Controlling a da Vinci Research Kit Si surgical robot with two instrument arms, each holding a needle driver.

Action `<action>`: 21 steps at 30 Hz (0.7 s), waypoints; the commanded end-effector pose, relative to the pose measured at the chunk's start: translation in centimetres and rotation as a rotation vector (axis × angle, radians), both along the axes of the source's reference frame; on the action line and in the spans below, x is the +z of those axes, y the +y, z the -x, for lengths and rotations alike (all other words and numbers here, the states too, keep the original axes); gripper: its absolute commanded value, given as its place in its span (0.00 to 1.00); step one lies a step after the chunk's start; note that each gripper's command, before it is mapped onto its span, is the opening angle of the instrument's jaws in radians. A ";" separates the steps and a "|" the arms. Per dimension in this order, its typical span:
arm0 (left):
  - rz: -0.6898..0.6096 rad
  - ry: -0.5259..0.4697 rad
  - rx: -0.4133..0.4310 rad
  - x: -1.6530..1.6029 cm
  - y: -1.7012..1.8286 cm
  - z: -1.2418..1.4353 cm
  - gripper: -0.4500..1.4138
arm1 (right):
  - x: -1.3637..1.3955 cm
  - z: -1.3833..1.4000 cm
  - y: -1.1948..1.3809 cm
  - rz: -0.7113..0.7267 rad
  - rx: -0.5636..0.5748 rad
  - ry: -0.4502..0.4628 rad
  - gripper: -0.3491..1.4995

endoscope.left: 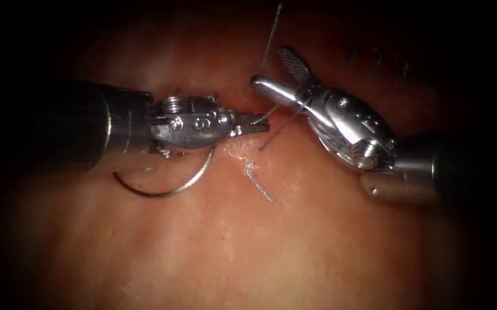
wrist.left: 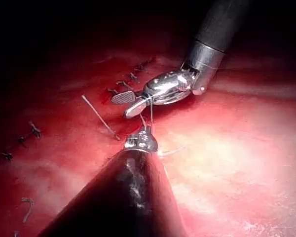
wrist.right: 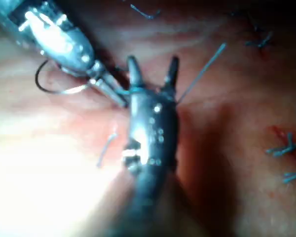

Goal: Wound Closure

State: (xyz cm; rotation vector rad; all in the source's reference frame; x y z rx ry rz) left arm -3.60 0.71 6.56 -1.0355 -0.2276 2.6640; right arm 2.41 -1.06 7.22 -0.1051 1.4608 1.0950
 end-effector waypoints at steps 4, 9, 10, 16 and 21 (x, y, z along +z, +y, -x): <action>0.001 -0.004 0.000 0.06 0.08 0.06 0.00 | 0.13 -0.10 0.11 -0.056 0.014 -0.012 0.74; 0.000 -0.008 0.003 0.12 0.16 0.07 0.00 | 0.24 -0.09 0.16 -0.096 0.022 -0.012 0.75; 0.000 -0.009 0.004 0.14 0.18 0.07 0.00 | 0.26 -0.09 0.17 -0.102 0.025 -0.012 0.75; 0.007 -0.007 0.005 0.26 0.29 0.08 0.00 | 0.39 -0.12 0.27 -0.136 0.034 -0.033 0.75; 0.012 -0.004 0.015 0.33 0.31 0.06 0.00 | 0.53 -0.19 0.28 -0.151 0.022 -0.035 0.75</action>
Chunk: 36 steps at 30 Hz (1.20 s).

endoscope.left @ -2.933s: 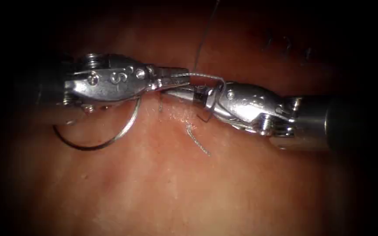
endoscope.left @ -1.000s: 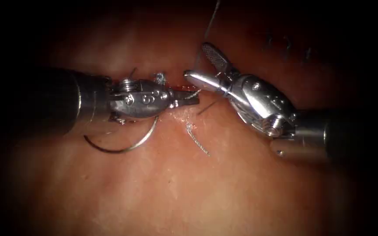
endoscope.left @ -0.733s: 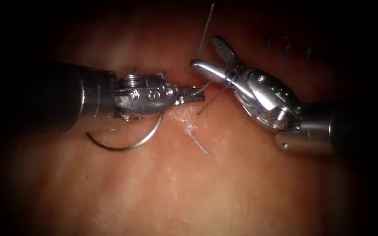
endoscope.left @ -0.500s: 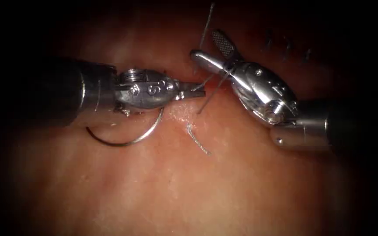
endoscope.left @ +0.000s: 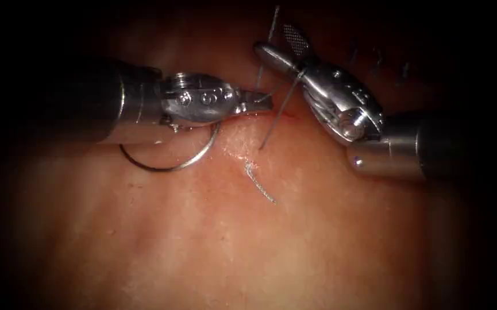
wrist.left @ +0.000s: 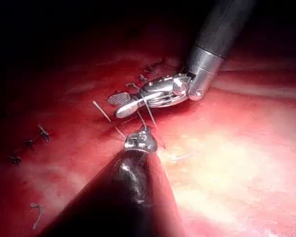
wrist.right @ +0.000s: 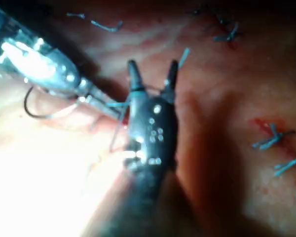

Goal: Wound Closure

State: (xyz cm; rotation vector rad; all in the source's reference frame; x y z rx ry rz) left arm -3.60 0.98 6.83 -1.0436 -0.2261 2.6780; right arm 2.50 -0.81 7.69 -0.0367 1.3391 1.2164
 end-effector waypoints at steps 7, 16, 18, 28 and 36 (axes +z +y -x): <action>0.000 -0.001 0.001 0.09 0.08 0.04 0.00 | 0.24 -0.17 0.08 -0.009 -0.013 -0.004 0.74; -0.001 0.001 0.003 0.10 0.10 0.05 0.00 | 0.33 -0.18 0.16 -0.012 -0.003 -0.009 0.74; -0.002 0.000 0.003 0.10 0.11 0.04 0.00 | 0.35 -0.20 0.17 -0.014 -0.004 -0.011 0.74; -0.010 0.004 0.006 0.12 0.14 0.03 0.00 | 0.51 -0.23 0.20 -0.047 -0.003 -0.010 0.74; -0.009 0.005 0.006 0.13 0.13 0.04 0.00 | 0.47 -0.23 0.24 -0.032 0.013 0.008 0.60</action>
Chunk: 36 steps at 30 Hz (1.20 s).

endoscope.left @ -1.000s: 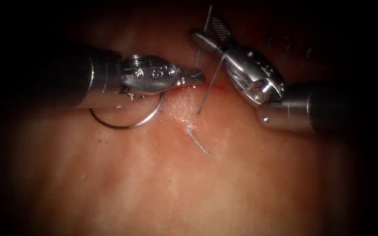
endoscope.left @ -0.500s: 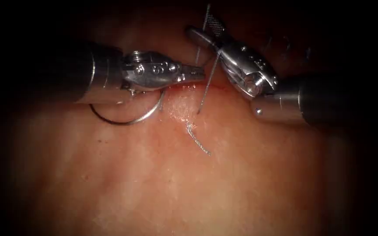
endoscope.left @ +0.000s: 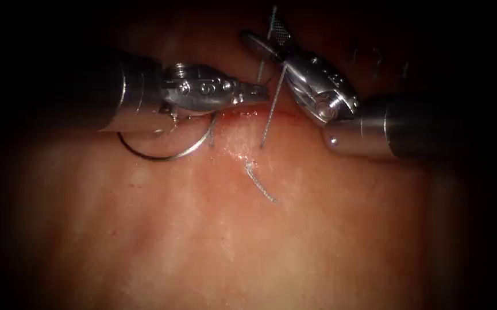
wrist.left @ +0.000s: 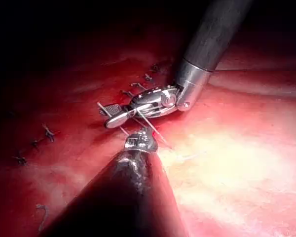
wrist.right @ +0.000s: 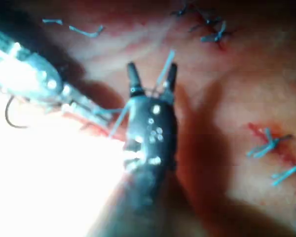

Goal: Wound Closure

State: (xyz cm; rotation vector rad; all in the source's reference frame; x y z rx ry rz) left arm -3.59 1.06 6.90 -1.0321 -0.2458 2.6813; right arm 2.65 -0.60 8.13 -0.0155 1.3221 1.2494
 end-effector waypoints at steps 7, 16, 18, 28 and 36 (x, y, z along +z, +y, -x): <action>0.005 -0.001 0.000 0.07 0.03 0.05 0.00 | -0.03 -0.11 0.03 0.006 -0.026 0.040 0.00; -0.013 0.004 -0.015 0.05 0.02 -0.05 0.00 | -0.16 -0.10 -0.03 0.024 -0.067 0.058 0.00; -0.018 0.013 -0.024 0.06 0.05 -0.11 0.00 | -0.25 -0.10 -0.07 0.045 -0.074 0.045 0.00; -0.059 0.074 -0.080 0.08 0.53 -0.62 0.00 | -0.80 -0.03 -0.60 0.161 -0.133 -0.093 0.00; -0.078 0.107 -0.076 0.32 0.96 -0.67 0.00 | -0.82 0.02 -0.85 0.171 -0.197 -0.095 0.00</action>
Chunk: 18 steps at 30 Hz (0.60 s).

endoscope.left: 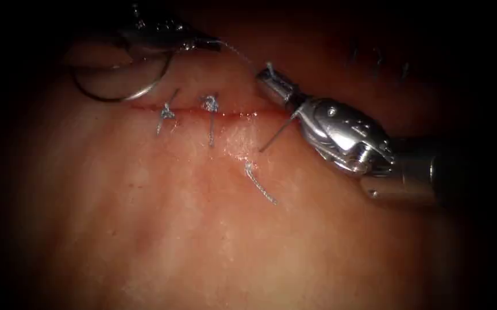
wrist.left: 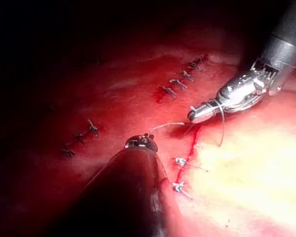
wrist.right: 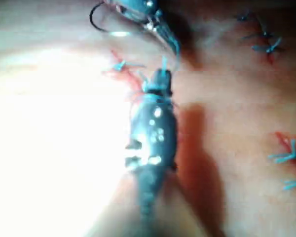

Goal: Wound Closure

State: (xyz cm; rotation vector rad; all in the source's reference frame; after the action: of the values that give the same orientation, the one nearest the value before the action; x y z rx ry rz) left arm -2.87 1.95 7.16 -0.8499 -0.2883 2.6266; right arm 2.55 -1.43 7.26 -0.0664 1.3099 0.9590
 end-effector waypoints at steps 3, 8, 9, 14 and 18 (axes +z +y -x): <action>-0.004 0.001 -0.011 0.09 0.35 0.04 0.00 | 0.08 -0.07 -0.14 -0.005 -0.023 -0.009 0.00; -0.006 0.033 -0.046 0.13 0.92 0.01 0.00 | 0.17 -0.09 -0.48 -0.013 -0.073 -0.037 0.00; -0.009 0.039 -0.056 0.17 1.05 0.04 0.00 | 0.19 -0.09 -0.58 -0.013 -0.080 -0.045 0.00; -0.006 0.054 -0.080 0.31 1.28 0.17 0.00 | 0.16 -0.09 -0.75 -0.026 -0.109 -0.062 0.00; -0.008 0.048 -0.100 0.37 1.41 0.23 0.00 | 0.10 -0.11 -0.92 -0.034 -0.150 -0.061 0.00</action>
State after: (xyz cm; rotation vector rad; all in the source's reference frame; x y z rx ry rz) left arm -3.06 3.31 7.51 -0.7730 -0.2414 2.5480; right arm 2.58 -2.34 7.33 0.0312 1.2204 0.8398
